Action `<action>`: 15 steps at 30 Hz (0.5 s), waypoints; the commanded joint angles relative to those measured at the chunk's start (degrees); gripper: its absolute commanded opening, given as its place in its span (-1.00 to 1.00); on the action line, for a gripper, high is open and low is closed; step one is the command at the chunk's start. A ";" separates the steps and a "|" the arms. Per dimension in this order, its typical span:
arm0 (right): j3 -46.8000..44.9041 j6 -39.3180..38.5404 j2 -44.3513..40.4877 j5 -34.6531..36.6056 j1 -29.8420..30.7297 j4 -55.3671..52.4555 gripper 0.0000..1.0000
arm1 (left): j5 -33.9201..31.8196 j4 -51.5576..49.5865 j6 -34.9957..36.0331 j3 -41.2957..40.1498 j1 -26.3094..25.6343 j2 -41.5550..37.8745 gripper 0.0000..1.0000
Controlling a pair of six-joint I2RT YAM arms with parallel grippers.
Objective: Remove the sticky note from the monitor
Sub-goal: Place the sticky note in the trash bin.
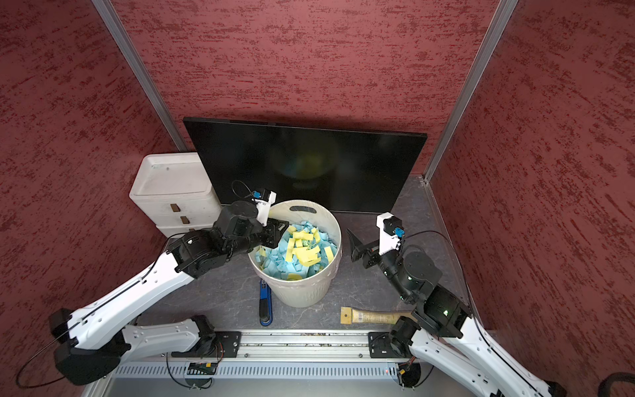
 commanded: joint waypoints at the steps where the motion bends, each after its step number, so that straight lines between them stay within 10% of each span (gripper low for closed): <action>1: 1.81 -0.97 0.12 1.72 0.33 -0.45 0.97 | -0.40 1.37 0.86 0.14 0.47 -1.74 -0.34; 15: 2.16 -2.83 -0.15 3.94 0.33 -0.93 0.97 | 2.92 2.11 3.67 -0.61 6.65 -10.06 0.32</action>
